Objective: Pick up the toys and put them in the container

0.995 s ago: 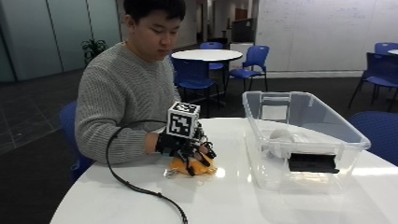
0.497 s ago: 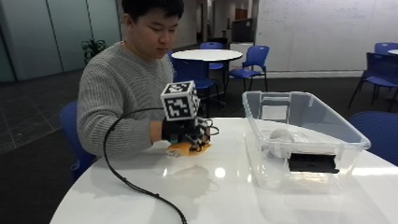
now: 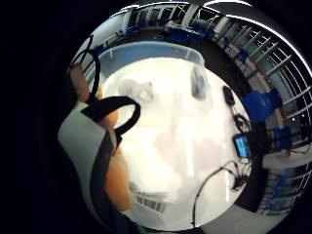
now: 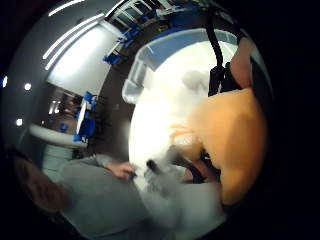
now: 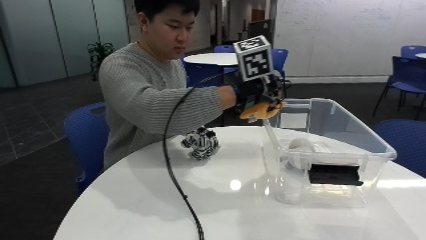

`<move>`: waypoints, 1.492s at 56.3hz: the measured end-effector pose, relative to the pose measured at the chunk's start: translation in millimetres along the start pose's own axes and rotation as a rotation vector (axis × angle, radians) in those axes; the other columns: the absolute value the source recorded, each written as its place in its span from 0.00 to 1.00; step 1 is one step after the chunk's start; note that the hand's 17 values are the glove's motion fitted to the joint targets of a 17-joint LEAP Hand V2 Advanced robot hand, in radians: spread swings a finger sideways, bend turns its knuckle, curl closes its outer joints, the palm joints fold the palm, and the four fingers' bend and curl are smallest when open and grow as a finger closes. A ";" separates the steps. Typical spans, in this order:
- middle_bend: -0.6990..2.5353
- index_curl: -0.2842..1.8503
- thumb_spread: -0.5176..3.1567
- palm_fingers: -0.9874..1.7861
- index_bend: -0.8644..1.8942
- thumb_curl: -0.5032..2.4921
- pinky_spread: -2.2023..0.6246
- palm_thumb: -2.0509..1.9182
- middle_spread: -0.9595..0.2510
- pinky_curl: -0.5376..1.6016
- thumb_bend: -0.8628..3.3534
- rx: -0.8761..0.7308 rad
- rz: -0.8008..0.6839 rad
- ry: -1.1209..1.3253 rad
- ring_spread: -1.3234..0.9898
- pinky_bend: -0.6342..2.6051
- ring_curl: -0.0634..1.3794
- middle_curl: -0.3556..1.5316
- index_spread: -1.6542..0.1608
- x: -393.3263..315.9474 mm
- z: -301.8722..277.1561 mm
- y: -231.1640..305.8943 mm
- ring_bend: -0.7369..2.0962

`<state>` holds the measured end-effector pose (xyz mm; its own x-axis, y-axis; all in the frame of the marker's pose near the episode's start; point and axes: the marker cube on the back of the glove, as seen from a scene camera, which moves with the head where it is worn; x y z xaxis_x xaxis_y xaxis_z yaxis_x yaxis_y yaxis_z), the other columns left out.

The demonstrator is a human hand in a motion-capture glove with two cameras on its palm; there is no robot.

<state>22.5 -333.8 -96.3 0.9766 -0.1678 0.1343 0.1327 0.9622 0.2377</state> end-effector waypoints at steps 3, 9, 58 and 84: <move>0.41 0.47 0.29 0.68 0.52 0.48 0.63 0.67 0.57 0.45 0.22 -0.029 -0.054 0.012 0.34 0.50 0.43 0.53 0.73 -30.2 15.9 -35.7 0.59; 0.41 0.48 0.28 0.67 0.51 0.49 0.64 0.67 0.57 0.46 0.22 -0.065 -0.095 0.032 0.33 0.51 0.44 0.54 0.72 -65.8 37.3 -80.0 0.59; 0.26 0.36 0.49 0.31 0.36 0.38 0.78 0.54 0.65 0.45 0.20 -0.320 -0.044 0.072 0.49 0.59 0.35 0.42 0.70 -68.1 87.0 -105.8 0.42; 0.27 0.34 0.52 0.36 0.38 0.33 0.79 0.54 0.65 0.41 0.20 -0.380 -0.221 0.036 0.50 0.53 0.33 0.38 0.69 -74.5 49.9 163.8 0.41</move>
<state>-37.0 -174.4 -19.5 0.9221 -0.3777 0.0843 0.3855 0.9155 -0.1148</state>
